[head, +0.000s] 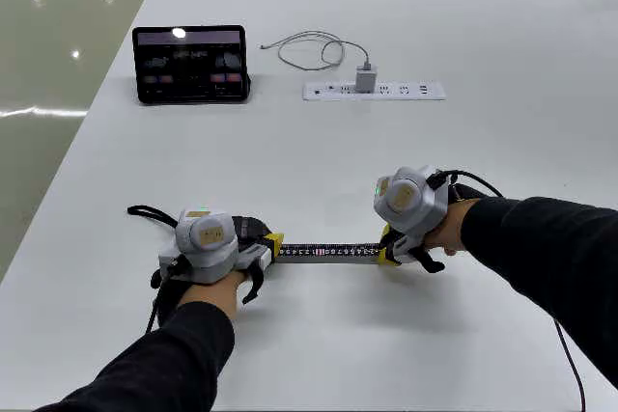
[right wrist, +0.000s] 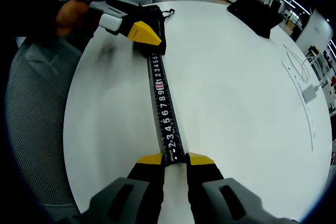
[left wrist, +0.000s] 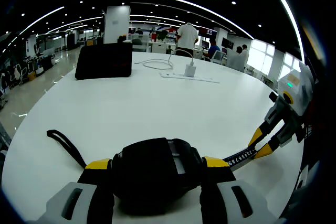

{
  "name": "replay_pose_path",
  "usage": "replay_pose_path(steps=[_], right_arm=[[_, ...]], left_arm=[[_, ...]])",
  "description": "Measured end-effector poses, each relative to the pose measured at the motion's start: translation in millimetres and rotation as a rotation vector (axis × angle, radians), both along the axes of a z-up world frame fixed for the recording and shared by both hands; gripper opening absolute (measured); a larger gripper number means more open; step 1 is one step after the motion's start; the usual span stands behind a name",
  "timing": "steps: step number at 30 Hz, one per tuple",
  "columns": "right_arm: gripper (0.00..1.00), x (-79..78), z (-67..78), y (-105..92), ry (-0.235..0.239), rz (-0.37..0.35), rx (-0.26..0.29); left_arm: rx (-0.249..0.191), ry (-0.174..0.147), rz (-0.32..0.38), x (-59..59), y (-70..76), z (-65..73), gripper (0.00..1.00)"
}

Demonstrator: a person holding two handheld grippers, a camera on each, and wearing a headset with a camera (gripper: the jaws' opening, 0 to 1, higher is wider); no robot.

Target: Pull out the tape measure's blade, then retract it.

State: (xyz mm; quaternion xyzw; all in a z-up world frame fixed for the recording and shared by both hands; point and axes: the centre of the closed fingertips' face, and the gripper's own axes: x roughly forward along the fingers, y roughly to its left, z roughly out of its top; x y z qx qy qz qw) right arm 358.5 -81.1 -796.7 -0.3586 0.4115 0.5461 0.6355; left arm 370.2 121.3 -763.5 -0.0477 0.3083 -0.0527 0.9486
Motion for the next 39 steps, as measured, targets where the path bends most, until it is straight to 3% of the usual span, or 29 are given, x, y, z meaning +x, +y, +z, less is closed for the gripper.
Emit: replay_pose_path(steps=[39], right_arm=[[0.12,0.1,0.7,19.4,-0.009,0.002,0.044]], left_arm=[[-0.022,0.016,-0.006,0.1,0.1,-0.5,0.62]])
